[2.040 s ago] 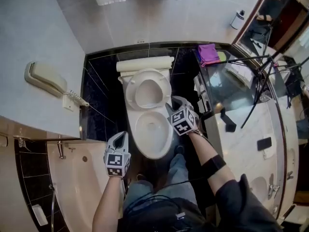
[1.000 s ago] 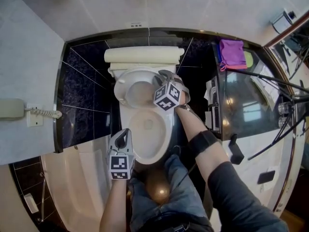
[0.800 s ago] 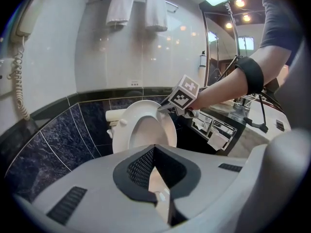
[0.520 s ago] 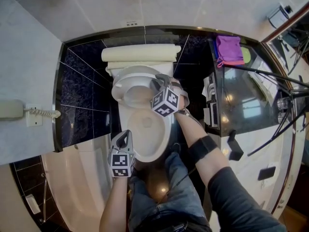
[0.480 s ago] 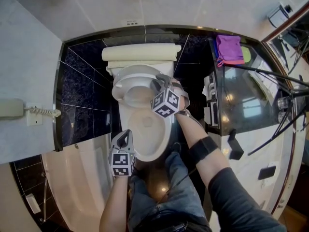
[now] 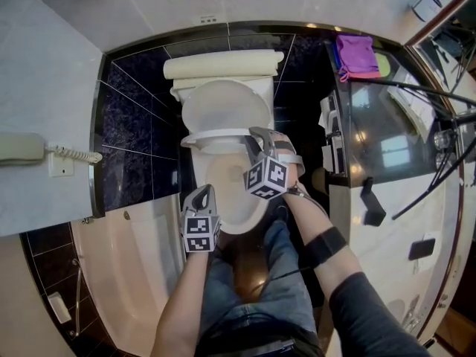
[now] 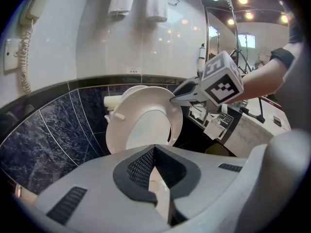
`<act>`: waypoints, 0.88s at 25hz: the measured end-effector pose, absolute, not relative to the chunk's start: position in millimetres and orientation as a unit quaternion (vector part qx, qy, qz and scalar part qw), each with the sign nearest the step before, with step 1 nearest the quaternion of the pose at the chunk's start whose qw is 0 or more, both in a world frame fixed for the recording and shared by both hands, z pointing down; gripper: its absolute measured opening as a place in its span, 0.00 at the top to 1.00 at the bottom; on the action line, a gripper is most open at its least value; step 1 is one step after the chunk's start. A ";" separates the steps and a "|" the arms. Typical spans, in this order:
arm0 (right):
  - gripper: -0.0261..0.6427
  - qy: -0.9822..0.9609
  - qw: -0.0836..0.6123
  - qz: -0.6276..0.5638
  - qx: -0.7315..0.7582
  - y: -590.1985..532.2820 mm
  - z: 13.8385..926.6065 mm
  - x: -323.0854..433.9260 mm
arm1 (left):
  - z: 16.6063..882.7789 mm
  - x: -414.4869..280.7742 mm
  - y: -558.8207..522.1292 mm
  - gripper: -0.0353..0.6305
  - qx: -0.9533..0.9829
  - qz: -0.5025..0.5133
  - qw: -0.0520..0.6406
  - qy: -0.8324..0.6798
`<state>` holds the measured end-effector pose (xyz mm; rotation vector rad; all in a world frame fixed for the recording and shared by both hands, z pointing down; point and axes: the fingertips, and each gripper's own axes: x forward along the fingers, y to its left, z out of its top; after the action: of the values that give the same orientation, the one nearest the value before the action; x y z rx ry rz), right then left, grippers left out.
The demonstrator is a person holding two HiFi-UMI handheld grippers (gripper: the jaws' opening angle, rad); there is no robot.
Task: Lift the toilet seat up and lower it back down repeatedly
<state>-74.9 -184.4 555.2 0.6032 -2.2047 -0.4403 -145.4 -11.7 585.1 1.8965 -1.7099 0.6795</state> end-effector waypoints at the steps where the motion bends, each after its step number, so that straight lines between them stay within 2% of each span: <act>1: 0.82 -0.868 0.398 -0.179 0.236 -174.4 556.2 -72.3 | 587.0 -144.8 -10.9 0.96 0.696 0.249 0.247 -0.626; 13: 0.83 -0.849 0.436 -0.213 0.208 -50.8 593.6 -39.2 | 600.5 -129.4 3.0 0.96 0.710 0.236 0.262 -0.609; 22: 0.82 -0.839 0.455 -0.221 0.202 -7.7 618.4 -25.3 | 620.4 -120.9 36.3 0.96 0.714 0.226 0.264 -0.608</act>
<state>-25.3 -7.7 618.4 0.4984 -2.0689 -0.5440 -120.9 36.3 620.4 1.9293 -1.6449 0.6118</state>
